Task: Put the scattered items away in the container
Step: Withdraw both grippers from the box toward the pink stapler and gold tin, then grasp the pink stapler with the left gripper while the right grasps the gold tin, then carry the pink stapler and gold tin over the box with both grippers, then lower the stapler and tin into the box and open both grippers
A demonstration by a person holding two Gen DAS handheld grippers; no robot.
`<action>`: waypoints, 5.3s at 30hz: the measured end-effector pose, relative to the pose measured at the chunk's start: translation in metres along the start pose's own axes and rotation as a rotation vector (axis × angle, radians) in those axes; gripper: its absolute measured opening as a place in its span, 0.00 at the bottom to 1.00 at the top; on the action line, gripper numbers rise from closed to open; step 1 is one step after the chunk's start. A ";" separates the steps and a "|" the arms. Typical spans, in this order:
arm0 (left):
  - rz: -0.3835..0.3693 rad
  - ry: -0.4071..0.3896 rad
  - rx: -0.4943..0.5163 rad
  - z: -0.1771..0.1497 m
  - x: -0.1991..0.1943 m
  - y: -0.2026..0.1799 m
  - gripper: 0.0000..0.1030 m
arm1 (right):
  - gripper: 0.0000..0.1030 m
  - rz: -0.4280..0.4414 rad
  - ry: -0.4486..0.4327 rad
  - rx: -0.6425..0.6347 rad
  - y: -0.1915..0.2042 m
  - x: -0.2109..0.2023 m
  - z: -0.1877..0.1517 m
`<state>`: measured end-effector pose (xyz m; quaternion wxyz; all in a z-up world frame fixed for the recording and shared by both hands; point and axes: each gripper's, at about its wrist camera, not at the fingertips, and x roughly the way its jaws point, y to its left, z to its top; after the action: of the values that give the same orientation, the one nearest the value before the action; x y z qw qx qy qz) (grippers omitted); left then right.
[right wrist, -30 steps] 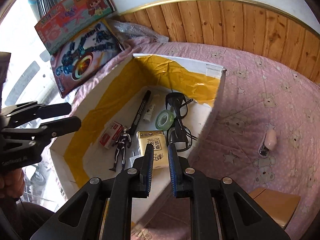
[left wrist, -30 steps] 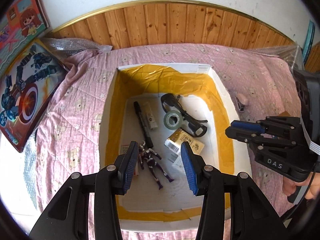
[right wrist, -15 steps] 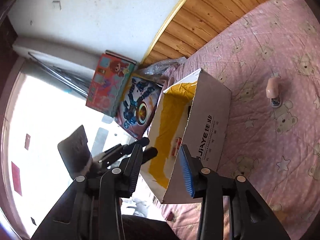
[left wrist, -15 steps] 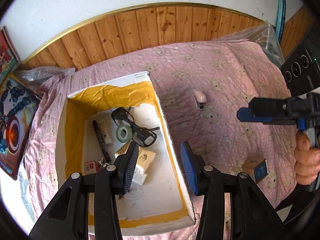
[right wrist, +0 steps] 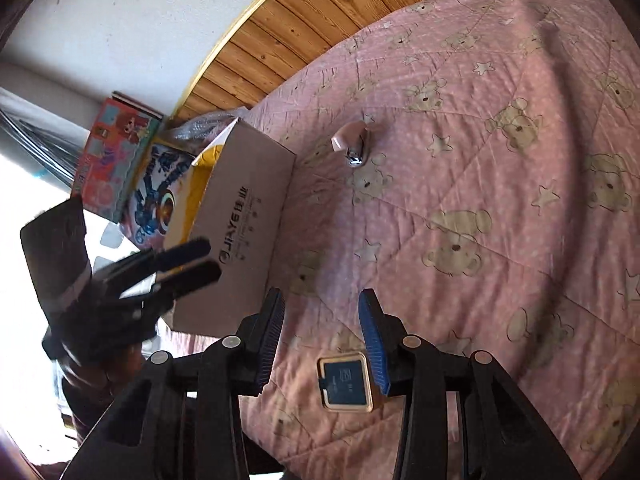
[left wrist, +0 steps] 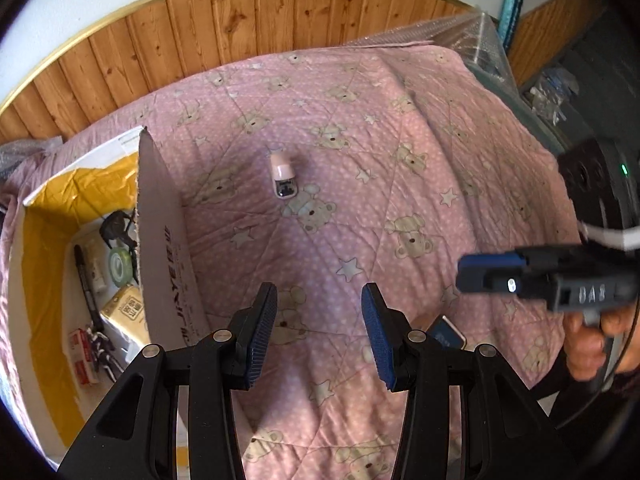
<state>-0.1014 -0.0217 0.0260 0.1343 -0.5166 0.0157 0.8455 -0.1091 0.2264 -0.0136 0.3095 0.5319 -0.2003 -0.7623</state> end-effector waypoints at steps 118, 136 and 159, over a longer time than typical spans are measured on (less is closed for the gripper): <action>0.026 -0.307 -0.398 -0.046 -0.106 0.114 0.26 | 0.49 -0.234 -0.168 -0.615 0.161 0.014 0.011; 0.043 -0.368 -0.590 -0.051 -0.120 0.205 0.26 | 0.49 -0.152 -0.128 -0.696 0.226 0.048 0.039; -0.031 -0.204 -0.499 -0.064 -0.075 0.192 0.26 | 0.49 -0.033 0.067 -0.577 0.280 0.163 0.119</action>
<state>-0.0601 -0.2331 0.0407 0.0166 -0.4462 -0.2148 0.8686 -0.1872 -0.0920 0.0944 0.4420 0.4499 0.0440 -0.7748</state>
